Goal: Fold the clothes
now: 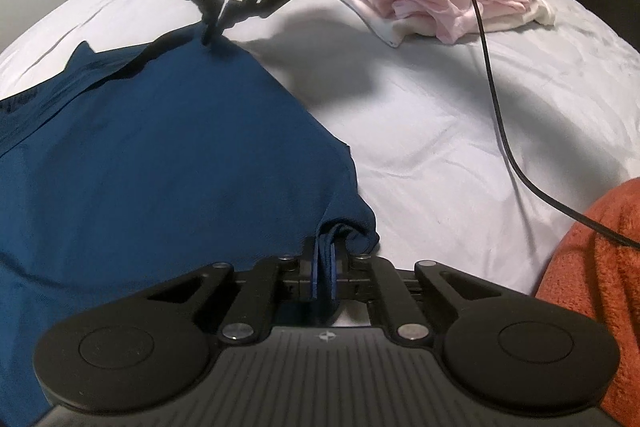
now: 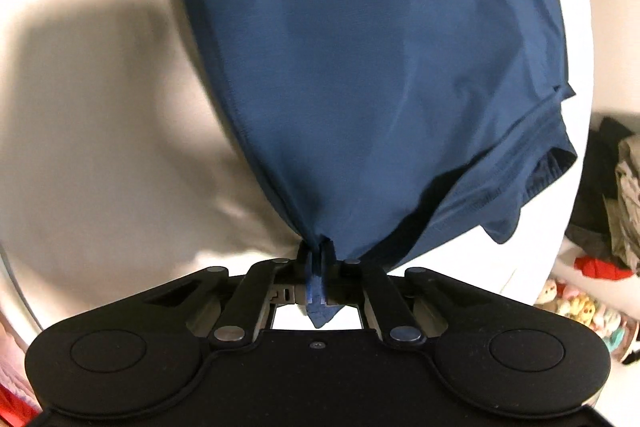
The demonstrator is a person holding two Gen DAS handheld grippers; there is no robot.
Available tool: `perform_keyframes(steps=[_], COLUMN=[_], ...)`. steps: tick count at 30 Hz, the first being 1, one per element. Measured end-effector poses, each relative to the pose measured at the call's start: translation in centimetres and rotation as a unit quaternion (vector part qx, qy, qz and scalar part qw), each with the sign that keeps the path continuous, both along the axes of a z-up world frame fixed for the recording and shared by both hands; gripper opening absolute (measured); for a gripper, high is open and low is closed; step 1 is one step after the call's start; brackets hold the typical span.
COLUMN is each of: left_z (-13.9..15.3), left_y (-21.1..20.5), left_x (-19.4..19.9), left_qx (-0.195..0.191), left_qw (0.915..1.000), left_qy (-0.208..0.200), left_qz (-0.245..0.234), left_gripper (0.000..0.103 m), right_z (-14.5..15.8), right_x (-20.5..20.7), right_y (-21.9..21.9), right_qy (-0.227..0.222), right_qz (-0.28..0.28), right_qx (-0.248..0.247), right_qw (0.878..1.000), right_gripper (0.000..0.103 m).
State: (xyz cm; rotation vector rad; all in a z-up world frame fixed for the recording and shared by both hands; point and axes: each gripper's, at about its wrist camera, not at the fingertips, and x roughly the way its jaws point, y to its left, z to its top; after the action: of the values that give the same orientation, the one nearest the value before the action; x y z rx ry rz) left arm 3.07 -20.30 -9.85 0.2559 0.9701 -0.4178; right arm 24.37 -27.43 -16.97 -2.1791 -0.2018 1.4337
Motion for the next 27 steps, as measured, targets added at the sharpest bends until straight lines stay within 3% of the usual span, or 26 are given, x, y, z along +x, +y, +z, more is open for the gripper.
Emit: perform_keyframes(steps=[8, 16, 19, 24, 27], left_z=[2.5, 5.2, 5.5, 4.7, 4.3], left_y=[2.7, 8.2, 9.4, 8.9, 8.4], left_x=[-0.8, -2.1, -2.4, -2.6, -2.5], left_qx=[-0.006, -0.014, -0.031, -0.061, -0.065], left_qw=[0.9992, 0.9949, 0.9943, 0.9954, 0.996], left_qy=[-0.031, -0.061, -0.059, -0.044, -0.036], left_qz=[0.026, 0.08, 0.083, 0.06, 0.05], left_gripper=[0.004, 0.004, 0.004, 0.004, 0.004], right_z=[2.8, 5.5, 7.1, 5.2, 3.9], right_x=[0.4, 0.1, -0.1, -2.2, -3.1], right_y=[1.7, 5.4, 6.9, 6.3, 5.5], right_qy=[-0.023, -0.048, -0.033, 0.0, 0.022], right_qz=[-0.002, 0.011, -0.021, -0.053, -0.061], right_qx=[0.011, 0.006, -0.006, -0.083, -0.099], right_qw=[1.0, 0.999, 0.999, 0.995, 0.993], right_gripper=[0.0, 0.0, 0.001, 0.001, 0.001])
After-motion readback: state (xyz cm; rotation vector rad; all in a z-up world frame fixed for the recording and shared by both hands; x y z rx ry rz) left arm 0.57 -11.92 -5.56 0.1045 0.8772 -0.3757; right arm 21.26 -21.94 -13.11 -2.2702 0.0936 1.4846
